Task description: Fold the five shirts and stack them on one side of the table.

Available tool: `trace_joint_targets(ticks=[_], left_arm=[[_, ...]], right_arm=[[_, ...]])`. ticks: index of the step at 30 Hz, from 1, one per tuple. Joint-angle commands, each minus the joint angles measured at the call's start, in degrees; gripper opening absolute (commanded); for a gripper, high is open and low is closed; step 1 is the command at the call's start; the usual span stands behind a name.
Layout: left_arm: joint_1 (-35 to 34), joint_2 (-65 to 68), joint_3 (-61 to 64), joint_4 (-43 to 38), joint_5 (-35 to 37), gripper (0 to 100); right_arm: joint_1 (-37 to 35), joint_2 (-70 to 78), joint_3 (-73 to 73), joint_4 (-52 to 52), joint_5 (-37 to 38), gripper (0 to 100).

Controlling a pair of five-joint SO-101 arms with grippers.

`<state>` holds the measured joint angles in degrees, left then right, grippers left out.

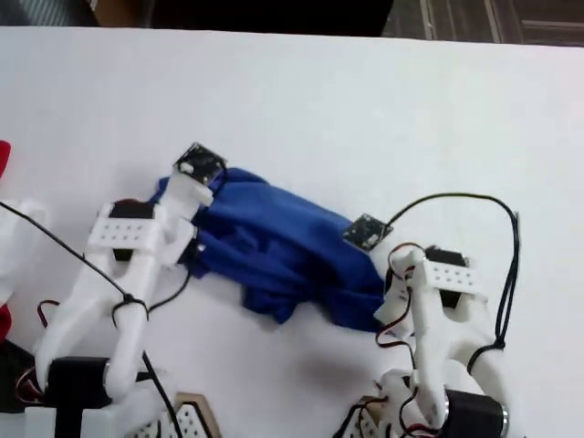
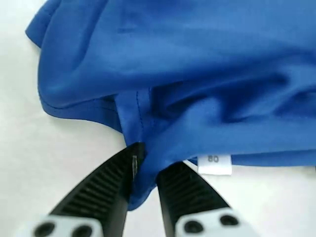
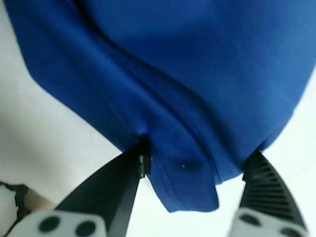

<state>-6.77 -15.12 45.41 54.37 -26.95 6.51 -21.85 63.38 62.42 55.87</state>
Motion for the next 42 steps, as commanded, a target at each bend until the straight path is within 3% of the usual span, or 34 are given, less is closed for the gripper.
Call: trace_joint_targets(ticks=[1,4,8,11,16,19,21,25,28,34,38,42], left_arm=[[-0.4,-2.5,-2.1,-0.5,-0.6,2],[-0.4,-2.5,-2.1,-0.6,-0.6,2],[-0.3,-2.5,-2.1,-0.7,-0.6,2],[-0.3,-2.5,-2.1,-0.7,-0.6,2],[-0.3,-2.5,-2.1,-0.7,-0.6,2],[-0.3,-2.5,-2.1,-0.7,-0.7,2],[-0.4,-2.5,-2.1,-0.8,-0.7,2],[-0.3,-2.5,-2.2,-0.4,-1.1,2],[-0.6,-3.1,-3.7,-0.1,-7.4,2],[0.9,-7.9,-21.9,15.0,-10.4,2],[4.7,-11.2,-39.5,26.3,-10.5,2],[9.2,-11.4,-52.9,32.6,-10.4,2]], right_arm=[[5.3,-0.4,1.3,3.0,4.7,29.6],[9.7,-0.4,1.3,2.9,6.9,27.8],[11.6,0.1,1.4,-0.8,6.8,17.1],[11.5,0.1,1.3,-1.5,4.4,11.1],[8.0,0.0,1.4,-1.5,1.1,10.2],[6.3,-0.5,0.4,-2.0,-0.4,0.9],[7.0,-0.5,-2.5,-1.6,-2.0,2.3],[8.5,-0.5,-16.5,8.0,-2.5,2.2],[8.0,-0.5,-31.5,17.3,-2.9,2.2],[7.2,-0.1,-56.5,22.5,-9.8,2.2],[7.3,0.1,-65.5,22.4,-17.2,2.2],[7.5,-0.3,-73.1,21.3,-21.3,2.2]])
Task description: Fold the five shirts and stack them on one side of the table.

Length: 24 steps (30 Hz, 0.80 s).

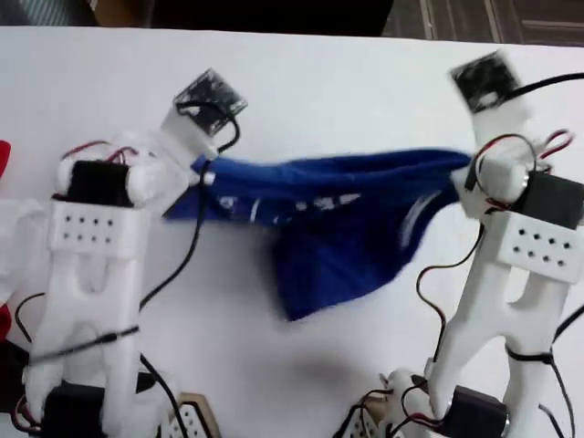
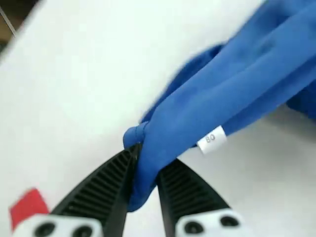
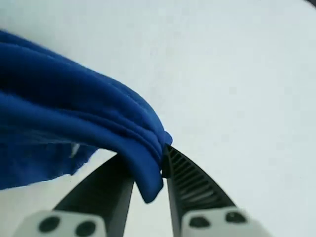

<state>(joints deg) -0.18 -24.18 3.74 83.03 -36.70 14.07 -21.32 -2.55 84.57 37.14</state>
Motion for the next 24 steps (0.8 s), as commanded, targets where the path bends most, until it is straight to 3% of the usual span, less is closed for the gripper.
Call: trace_joint_targets(ticks=[1,8,16,24], left_arm=[[3.4,-2.4,-13.7,4.7,-0.6,2],[4.7,-2.7,-24.3,6.1,1.5,2],[3.9,-2.8,-34.0,18.8,2.6,2],[-2.3,-11.2,-28.4,19.3,2.1,2]], right_arm=[[0.1,-0.8,-9.5,-1.0,-2.6,2.2],[3.4,-0.9,-23.0,-0.6,-3.1,2.2],[6.5,-0.9,-38.7,5.9,-2.6,2.2],[6.9,-2.6,-45.3,13.3,-0.8,2.2]])
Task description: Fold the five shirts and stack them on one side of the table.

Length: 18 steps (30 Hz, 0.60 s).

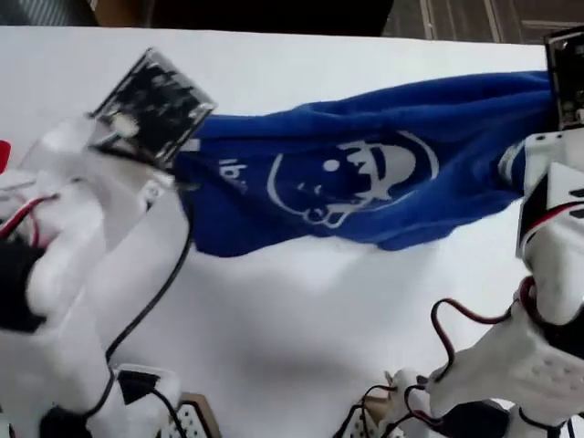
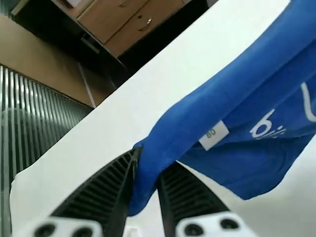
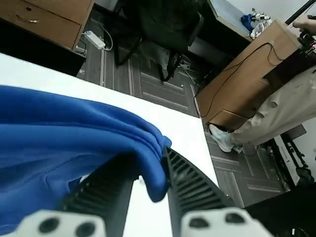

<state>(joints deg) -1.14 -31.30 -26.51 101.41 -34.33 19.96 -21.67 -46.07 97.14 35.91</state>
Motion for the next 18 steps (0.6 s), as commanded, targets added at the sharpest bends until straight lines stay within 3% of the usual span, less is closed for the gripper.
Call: trace_joint_targets(ticks=[1,8,18], left_arm=[[-1.3,-6.1,3.2,0.9,-0.3,2],[-1.8,-18.6,13.3,0.9,-2.3,2],[-9.3,-25.1,18.5,0.8,-2.7,2]], right_arm=[[1.5,-3.5,-1.1,0.7,0.5,2.2],[1.6,-17.2,12.2,0.8,1.1,2.2],[1.5,-36.6,32.3,0.8,3.5,2.2]])
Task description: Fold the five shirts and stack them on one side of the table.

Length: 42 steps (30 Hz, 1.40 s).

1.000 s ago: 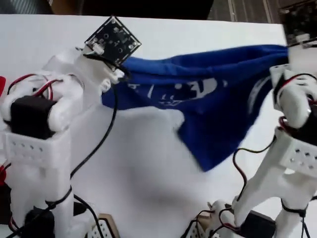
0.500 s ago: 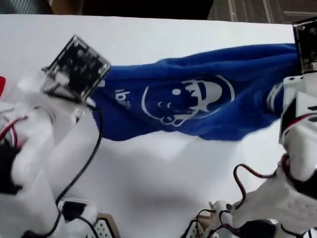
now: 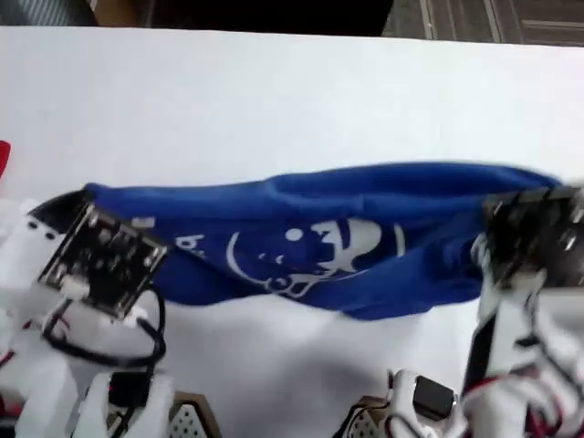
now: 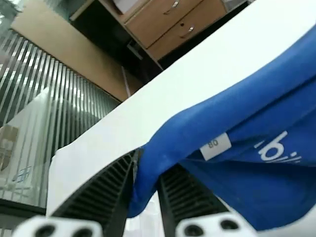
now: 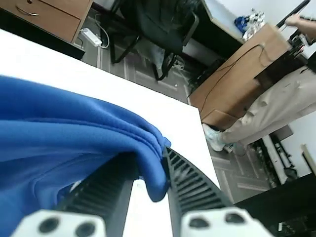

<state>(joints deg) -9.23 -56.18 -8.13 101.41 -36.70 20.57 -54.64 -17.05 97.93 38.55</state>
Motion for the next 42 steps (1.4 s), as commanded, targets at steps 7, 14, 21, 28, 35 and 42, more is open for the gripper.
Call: trace_joint_targets(ticks=[7,14,21,28,35,42], left_arm=[[-1.0,7.6,9.0,-5.5,-0.4,2],[-0.9,23.1,15.5,-18.2,-0.4,2],[0.1,38.6,7.7,-25.8,-3.0,2],[-0.2,58.4,-11.6,-23.6,-3.1,2],[2.5,76.8,-34.4,-12.2,-3.1,2],[4.7,90.0,-51.5,0.8,-3.1,2]], right_arm=[[0.9,0.6,13.8,-7.6,1.1,2.2],[-1.8,13.1,18.7,-20.4,1.1,2.2],[-8.9,27.8,18.6,-32.0,-0.6,2.2],[-10.7,40.4,18.0,-40.2,-1.3,2.2],[-11.6,52.8,9.2,-39.9,-1.2,2.2],[-11.8,61.9,0.4,-32.0,-1.3,2.2]])
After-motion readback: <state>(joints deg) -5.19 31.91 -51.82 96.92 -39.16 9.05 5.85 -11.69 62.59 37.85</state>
